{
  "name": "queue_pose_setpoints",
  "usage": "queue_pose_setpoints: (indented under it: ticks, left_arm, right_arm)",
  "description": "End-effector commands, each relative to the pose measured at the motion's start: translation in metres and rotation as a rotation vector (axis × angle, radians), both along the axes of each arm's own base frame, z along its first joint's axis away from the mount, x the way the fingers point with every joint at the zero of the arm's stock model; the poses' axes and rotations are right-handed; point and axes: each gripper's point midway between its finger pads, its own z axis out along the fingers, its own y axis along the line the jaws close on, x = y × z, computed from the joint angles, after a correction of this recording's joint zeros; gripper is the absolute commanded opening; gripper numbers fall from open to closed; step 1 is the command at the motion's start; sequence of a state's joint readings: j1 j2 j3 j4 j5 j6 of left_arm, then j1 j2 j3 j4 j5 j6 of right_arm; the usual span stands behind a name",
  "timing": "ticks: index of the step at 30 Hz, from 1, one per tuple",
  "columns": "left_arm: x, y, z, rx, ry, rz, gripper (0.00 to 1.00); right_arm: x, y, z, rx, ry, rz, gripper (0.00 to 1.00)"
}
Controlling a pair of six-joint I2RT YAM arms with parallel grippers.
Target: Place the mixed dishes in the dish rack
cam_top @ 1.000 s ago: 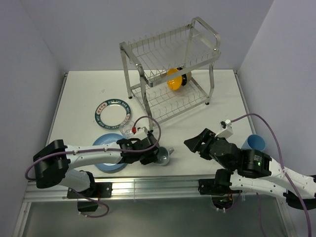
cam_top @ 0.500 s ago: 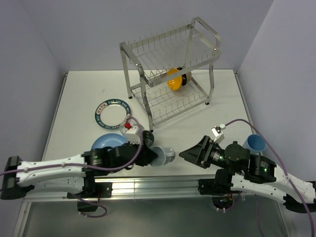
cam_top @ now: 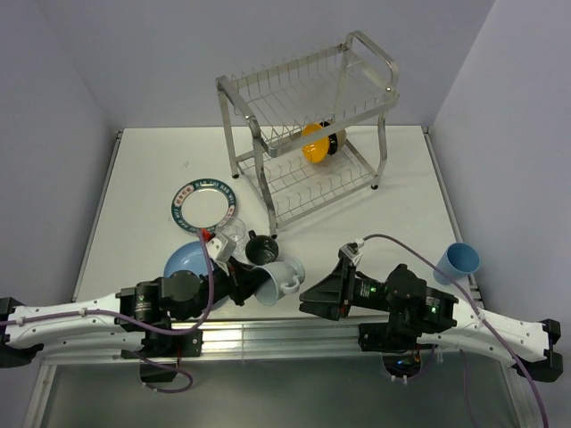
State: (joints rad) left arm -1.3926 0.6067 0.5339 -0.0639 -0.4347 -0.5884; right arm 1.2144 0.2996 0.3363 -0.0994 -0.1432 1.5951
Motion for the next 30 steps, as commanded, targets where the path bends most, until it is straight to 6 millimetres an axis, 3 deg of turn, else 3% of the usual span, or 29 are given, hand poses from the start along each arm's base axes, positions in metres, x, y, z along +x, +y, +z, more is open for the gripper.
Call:
queue_pose_setpoints:
  ticks: [1, 4, 9, 13, 15, 16, 21, 23, 24, 25, 26, 27, 28, 29, 30]
  left_arm:
    - [-0.008, -0.01, 0.054, -0.153, -0.132, -0.052, 0.0]
    - [-0.013, -0.013, 0.055, -0.154, -0.173, -0.079, 0.0]
    - [-0.028, -0.014, 0.068, -0.214, -0.243, -0.156, 0.0]
    - [-0.029, -0.021, 0.065, -0.168, -0.258, -0.169, 0.0]
    - [-0.034, -0.027, 0.067, -0.165, -0.274, -0.202, 0.0]
    - [-0.037, -0.029, 0.069, -0.17, -0.281, -0.218, 0.0]
    - [-0.049, -0.034, 0.07, -0.172, -0.302, -0.281, 0.0]
    - [-0.048, -0.031, 0.073, -0.184, -0.294, -0.268, 0.01]
    - [-0.037, -0.027, 0.076, -0.199, -0.246, -0.198, 0.14]
    - [-0.03, -0.022, 0.066, -0.158, -0.203, -0.15, 0.38]
    - [-0.022, -0.016, 0.068, -0.163, -0.175, -0.094, 0.52]
    - [-0.005, -0.004, 0.069, -0.185, -0.109, 0.032, 0.7]
    - [0.003, 0.004, 0.058, -0.151, -0.069, 0.094, 0.79]
    - [0.01, 0.014, 0.061, -0.17, -0.039, 0.151, 0.86]
    - [0.025, 0.031, 0.058, -0.212, 0.042, 0.291, 0.94]
  right_arm:
    - [-0.011, -0.001, 0.073, 0.26, -0.004, 0.059, 0.66]
    - [-0.009, -0.001, 0.088, 0.283, -0.007, 0.048, 0.66]
    - [-0.01, 0.01, 0.083, 0.276, 0.015, 0.077, 0.65]
    - [-0.011, 0.019, 0.083, 0.274, 0.024, 0.104, 0.61]
    - [-0.009, 0.023, 0.077, 0.273, 0.038, 0.098, 0.53]
    - [-0.008, 0.023, 0.077, 0.284, 0.05, 0.095, 0.4]
    - [-0.006, 0.021, 0.079, 0.314, 0.049, 0.084, 0.03]
    - [-0.002, 0.018, 0.071, 0.277, 0.036, 0.046, 0.0]
    - [0.0, 0.015, 0.077, 0.262, 0.019, 0.026, 0.0]
    - [0.005, 0.012, 0.074, 0.222, -0.038, -0.013, 0.0]
    - [0.01, 0.006, 0.056, 0.112, -0.044, -0.053, 0.0]
    - [0.021, -0.003, 0.071, 0.094, -0.078, -0.127, 0.0]
    - [0.028, -0.01, 0.069, 0.05, -0.132, -0.175, 0.0]
    - [0.034, -0.017, 0.055, -0.041, -0.14, -0.209, 0.0]
    - [0.045, -0.025, 0.065, -0.048, -0.167, -0.281, 0.0]
